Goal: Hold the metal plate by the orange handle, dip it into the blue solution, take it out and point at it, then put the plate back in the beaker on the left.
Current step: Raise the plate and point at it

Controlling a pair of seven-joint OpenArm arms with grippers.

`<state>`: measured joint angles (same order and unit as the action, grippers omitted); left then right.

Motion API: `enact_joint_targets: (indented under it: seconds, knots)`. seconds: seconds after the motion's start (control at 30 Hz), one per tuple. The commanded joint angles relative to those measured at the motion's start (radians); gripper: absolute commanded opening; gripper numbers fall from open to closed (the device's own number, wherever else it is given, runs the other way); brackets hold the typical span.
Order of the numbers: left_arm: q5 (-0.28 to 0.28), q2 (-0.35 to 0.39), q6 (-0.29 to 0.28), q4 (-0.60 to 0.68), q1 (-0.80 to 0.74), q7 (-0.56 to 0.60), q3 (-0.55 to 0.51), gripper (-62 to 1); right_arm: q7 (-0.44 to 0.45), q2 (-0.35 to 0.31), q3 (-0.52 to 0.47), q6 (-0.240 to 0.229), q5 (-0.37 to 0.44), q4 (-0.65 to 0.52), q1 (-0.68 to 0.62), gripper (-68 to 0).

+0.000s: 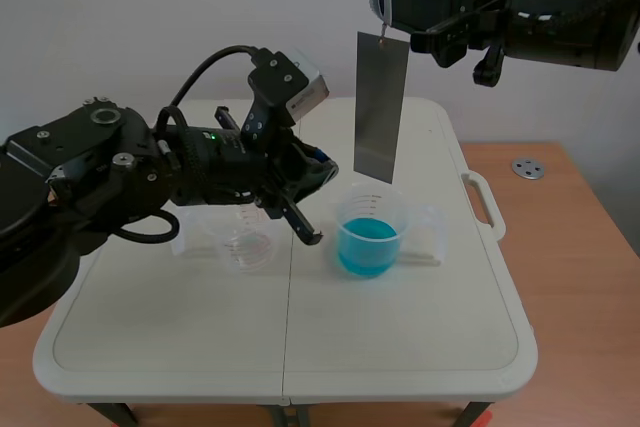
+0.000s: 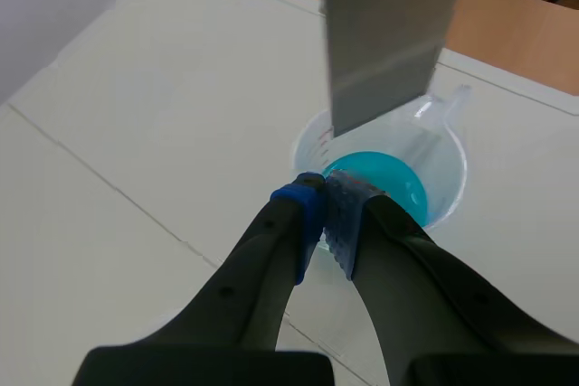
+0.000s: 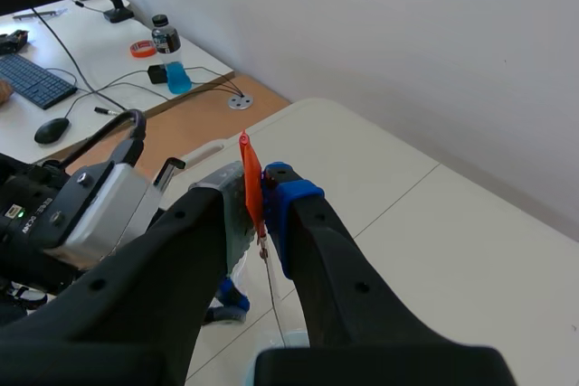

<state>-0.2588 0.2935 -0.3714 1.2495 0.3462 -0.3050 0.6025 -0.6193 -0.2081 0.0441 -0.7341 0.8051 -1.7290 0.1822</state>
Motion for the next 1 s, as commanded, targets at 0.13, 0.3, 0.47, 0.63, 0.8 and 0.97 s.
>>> enact_joint_targets:
  seconds: [0.13,0.3,0.47,0.63,0.8,0.97]
  knots:
    - [-0.006,-0.028,0.008,0.014,0.009,-0.009,-0.006,-58.8,0.015,-0.008,-0.006,-0.011,0.018,-0.021,0.018,-66.0]
    - [-0.006,-0.03,0.008,0.014,0.009,-0.009,-0.006,-58.8,0.015,-0.008,-0.006,-0.011,0.018,-0.021,0.018,-66.0]
    - [-0.006,-0.03,0.008,0.014,0.009,-0.009,-0.006,-58.8,0.016,-0.008,-0.006,-0.011,0.018,-0.021,0.018,-66.0]
    - [-0.006,-0.03,0.008,0.014,0.008,-0.009,-0.006,-58.8,0.016,-0.008,-0.006,-0.011,0.018,-0.021,0.018,-66.0]
    - [-0.006,-0.029,0.009,0.014,0.008,-0.009,-0.006,-58.8,0.016,-0.008,-0.006,-0.011,0.018,-0.021,0.018,-66.0]
    - [-0.007,-0.021,0.026,0.014,0.004,-0.01,-0.009,-58.8,0.016,-0.008,-0.006,-0.011,0.018,-0.021,0.018,-66.0]
